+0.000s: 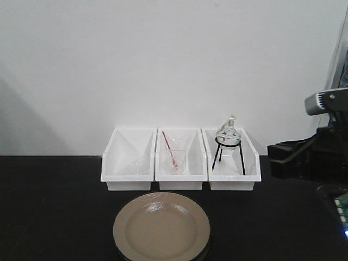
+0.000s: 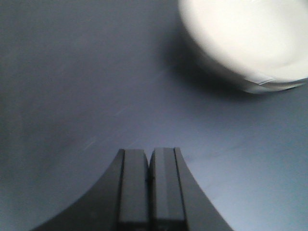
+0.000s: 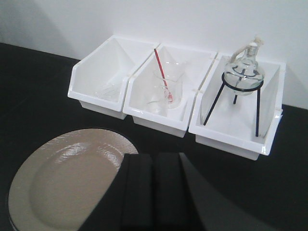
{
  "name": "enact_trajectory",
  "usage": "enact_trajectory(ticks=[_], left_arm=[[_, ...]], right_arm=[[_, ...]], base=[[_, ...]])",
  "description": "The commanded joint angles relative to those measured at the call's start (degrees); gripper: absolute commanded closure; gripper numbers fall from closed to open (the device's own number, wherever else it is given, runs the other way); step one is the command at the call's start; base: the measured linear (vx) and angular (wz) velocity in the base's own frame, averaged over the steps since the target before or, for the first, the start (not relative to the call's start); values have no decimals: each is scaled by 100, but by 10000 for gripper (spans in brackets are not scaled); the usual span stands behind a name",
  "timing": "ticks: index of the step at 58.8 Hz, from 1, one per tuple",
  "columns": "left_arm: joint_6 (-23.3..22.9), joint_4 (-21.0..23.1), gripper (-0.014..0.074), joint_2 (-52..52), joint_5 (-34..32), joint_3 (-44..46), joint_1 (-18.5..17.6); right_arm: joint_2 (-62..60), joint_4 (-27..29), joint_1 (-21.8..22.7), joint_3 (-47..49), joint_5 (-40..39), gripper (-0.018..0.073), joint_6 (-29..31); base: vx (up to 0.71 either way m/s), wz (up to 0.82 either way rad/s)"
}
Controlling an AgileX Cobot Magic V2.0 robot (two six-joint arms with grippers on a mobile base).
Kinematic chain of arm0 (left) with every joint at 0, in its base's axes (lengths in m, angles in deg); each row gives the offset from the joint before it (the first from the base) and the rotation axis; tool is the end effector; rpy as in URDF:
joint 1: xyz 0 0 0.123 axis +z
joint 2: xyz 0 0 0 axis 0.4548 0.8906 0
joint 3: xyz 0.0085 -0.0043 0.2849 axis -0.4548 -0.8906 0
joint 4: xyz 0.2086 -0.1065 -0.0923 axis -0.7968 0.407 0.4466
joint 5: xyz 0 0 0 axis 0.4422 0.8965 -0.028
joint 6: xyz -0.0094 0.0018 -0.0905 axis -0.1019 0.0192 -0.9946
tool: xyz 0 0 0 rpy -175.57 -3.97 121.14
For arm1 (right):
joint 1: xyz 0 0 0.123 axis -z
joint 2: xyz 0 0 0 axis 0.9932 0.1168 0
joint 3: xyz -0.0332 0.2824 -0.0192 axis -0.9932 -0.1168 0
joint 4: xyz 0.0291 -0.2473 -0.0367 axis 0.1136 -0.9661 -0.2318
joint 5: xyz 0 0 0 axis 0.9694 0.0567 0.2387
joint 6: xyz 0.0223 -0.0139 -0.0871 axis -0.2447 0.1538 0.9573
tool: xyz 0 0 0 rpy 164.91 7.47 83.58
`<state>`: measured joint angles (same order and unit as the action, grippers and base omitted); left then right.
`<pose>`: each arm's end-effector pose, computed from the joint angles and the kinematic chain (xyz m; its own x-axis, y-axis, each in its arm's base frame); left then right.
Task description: Arrange circular plates on left workspace
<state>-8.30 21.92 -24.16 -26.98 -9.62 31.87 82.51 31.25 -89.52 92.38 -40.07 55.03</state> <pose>0.1975 -0.0080 0.2875 -0.7685 0.0371 -0.6387 0.1680 0.9750 -0.1455 0.2702 0.0587 0.3755 -0.3480 -0.1234 -0.9293 -0.4267 0.9035 0.0399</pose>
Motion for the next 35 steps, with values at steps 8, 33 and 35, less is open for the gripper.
enact_trajectory(ticks=[8,33,35], left_arm=[[-783,-772,596,-414,-490,43,-22],[205,489,596,-3195,-2389,-1644,-144],[237,538,596,-3308,-2444,-1679,-144]], right_arm=[[-1401,-867,19,-574,-386,564,-772],[-3526,-871,19,-2778,-1797,563,-769],[-3532,-871,19,-2796,-1821,563,-769]], base=[[0,0],[0,0],[0,0]])
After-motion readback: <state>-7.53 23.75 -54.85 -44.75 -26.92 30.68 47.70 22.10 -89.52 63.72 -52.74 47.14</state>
